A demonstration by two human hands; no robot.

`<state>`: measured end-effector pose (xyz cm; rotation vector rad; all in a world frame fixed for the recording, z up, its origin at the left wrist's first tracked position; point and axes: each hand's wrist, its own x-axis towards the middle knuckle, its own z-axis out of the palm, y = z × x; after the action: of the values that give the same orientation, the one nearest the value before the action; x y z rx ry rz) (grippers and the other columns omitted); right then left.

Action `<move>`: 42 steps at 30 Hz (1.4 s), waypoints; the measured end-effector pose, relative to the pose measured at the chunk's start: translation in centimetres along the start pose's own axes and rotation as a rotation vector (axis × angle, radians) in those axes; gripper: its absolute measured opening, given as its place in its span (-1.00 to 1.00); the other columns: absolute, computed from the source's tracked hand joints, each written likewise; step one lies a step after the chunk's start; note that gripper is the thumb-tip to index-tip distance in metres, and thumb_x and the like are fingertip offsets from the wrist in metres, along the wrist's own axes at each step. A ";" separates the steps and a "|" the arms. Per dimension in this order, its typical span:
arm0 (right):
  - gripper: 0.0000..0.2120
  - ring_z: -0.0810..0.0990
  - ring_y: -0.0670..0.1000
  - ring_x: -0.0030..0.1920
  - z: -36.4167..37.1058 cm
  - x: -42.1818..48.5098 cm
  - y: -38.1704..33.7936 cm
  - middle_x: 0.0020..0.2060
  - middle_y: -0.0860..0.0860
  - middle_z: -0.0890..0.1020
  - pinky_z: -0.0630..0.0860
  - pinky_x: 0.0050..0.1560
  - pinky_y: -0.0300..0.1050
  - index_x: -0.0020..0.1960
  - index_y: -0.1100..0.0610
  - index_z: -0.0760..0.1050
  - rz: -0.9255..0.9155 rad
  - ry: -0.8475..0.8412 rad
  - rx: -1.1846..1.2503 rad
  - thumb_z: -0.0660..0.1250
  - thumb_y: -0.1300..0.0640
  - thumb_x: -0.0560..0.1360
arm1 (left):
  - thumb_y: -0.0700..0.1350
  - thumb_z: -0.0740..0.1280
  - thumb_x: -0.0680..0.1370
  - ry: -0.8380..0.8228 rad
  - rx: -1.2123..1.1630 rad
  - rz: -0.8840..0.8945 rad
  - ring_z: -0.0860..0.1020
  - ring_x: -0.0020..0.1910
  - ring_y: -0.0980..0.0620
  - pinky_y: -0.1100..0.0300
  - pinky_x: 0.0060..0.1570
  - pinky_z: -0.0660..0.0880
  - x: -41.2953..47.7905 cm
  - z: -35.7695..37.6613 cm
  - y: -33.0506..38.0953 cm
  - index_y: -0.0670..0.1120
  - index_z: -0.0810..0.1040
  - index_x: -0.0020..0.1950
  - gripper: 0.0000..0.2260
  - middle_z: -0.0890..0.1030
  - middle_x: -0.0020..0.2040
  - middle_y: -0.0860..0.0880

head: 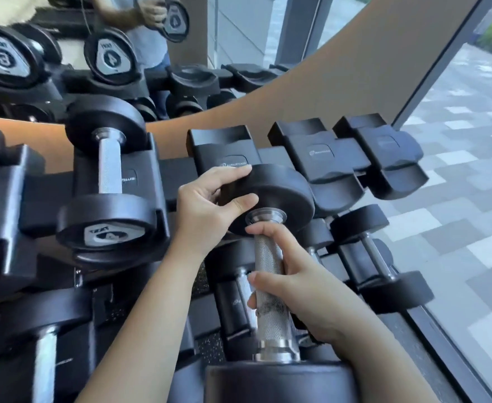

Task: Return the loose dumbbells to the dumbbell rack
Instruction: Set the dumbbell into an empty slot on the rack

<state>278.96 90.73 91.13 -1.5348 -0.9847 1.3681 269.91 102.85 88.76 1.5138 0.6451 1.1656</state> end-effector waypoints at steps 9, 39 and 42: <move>-0.53 0.56 0.00 -0.44 -4.0 8.9 -2.3 -0.16 0.06 0.45 0.53 -0.40 -0.14 0.14 -0.14 0.36 -0.032 0.004 -0.057 0.24 0.40 0.46 | -0.37 0.45 0.34 0.099 0.019 0.006 0.53 0.03 0.34 0.44 0.03 0.40 8.3 0.7 -3.2 0.03 0.55 0.06 -0.60 0.59 0.03 0.08; -0.52 0.52 0.03 -0.37 -7.4 24.9 -4.4 0.06 0.10 0.39 0.60 -0.21 -0.01 0.25 -0.08 0.32 -0.103 -0.097 -0.176 0.22 0.39 0.49 | -0.36 0.37 0.42 0.296 0.096 0.047 0.43 0.22 0.19 0.37 0.18 0.32 19.9 -1.1 -10.7 0.00 0.47 0.20 -0.58 0.50 0.24 -0.05; -0.54 0.49 0.03 -0.38 -6.8 25.7 -4.4 -0.12 0.05 0.41 0.57 -0.23 -0.08 0.27 -0.07 0.33 -0.056 -0.128 -0.193 0.20 0.36 0.50 | -0.34 0.35 0.45 0.343 0.084 -0.009 0.41 0.30 0.13 0.38 0.17 0.33 19.8 -2.2 -11.9 0.09 0.49 0.14 -0.60 0.51 0.24 -0.01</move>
<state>288.13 115.70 86.98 -1.5615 -1.2615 1.3784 277.45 124.30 84.05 1.3887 0.9391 1.4216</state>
